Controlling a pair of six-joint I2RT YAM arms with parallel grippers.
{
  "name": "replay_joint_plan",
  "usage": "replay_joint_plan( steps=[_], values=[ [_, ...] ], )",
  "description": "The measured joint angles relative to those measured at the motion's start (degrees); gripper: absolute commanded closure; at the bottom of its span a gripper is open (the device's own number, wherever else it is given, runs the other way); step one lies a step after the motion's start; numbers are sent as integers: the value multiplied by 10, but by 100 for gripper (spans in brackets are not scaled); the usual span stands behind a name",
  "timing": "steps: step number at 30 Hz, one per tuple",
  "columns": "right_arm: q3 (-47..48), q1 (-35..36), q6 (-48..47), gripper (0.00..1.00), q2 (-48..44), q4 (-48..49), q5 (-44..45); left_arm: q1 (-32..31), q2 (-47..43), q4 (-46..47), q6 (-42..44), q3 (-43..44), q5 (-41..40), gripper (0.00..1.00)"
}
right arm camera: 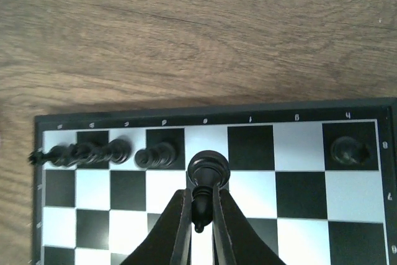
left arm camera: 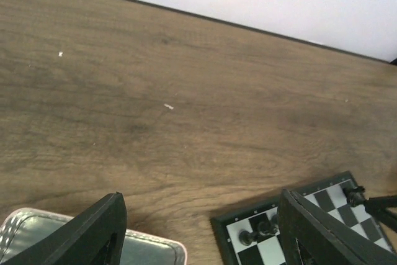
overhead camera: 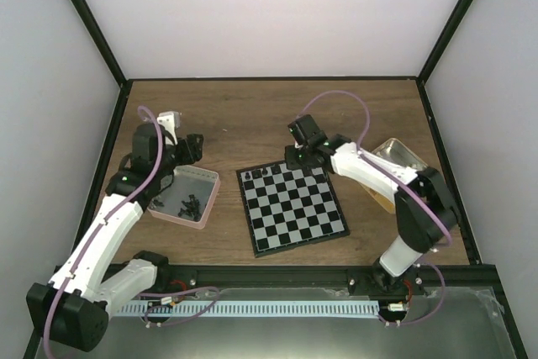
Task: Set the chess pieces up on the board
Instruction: Place the chess piece on the chessboard.
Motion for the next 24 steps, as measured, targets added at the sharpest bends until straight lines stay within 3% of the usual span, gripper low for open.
replay_joint_plan(
  steps=[12, 24],
  values=[
    [85, -1, -31, 99, 123, -55, 40, 0, -20, 10, 11, -18, -36, 31],
    [93, -3, -31, 99, 140, -69, 44, 0, -24, 10, 11, -22, -39, 31]
  ],
)
